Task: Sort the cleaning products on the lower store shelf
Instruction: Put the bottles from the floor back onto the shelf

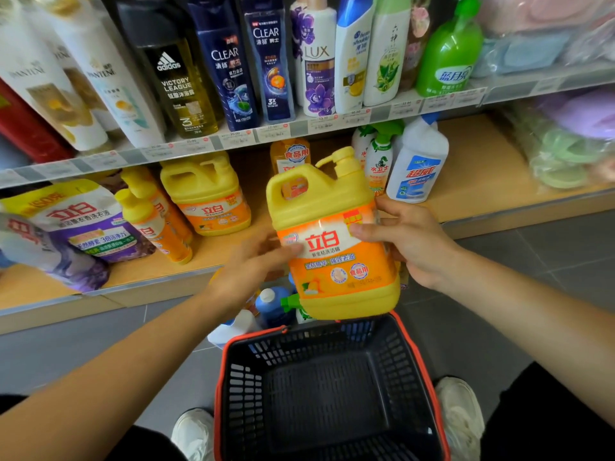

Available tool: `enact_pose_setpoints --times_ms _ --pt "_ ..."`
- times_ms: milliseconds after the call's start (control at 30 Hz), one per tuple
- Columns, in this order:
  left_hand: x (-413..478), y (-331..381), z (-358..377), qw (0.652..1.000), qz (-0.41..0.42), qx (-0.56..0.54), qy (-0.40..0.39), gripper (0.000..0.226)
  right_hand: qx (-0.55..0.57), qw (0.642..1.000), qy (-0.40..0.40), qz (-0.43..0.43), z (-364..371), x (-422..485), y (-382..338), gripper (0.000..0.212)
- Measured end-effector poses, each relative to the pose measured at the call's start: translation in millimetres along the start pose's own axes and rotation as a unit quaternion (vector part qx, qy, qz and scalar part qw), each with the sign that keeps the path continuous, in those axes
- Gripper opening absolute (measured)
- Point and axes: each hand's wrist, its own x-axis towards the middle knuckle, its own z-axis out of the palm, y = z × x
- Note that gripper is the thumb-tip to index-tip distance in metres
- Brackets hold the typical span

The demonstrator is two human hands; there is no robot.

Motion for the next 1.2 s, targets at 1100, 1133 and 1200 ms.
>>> enact_pose_setpoints --times_ms 1100,1133,1200 --pt "-13.3 39.0 -36.2 0.862 0.349 0.357 0.084 0.087 0.185 0.972 -0.054 0.132 8.7 -23.1 -4.7 0.055" --pt "-13.5 39.4 -35.0 0.858 0.362 0.354 0.083 0.087 0.173 0.974 -0.055 0.137 8.8 -22.9 -4.4 0.057" --pt "-14.6 40.0 -27.9 0.904 0.336 0.263 0.033 0.089 0.146 0.975 -0.059 0.159 9.7 -22.5 -2.2 0.067"
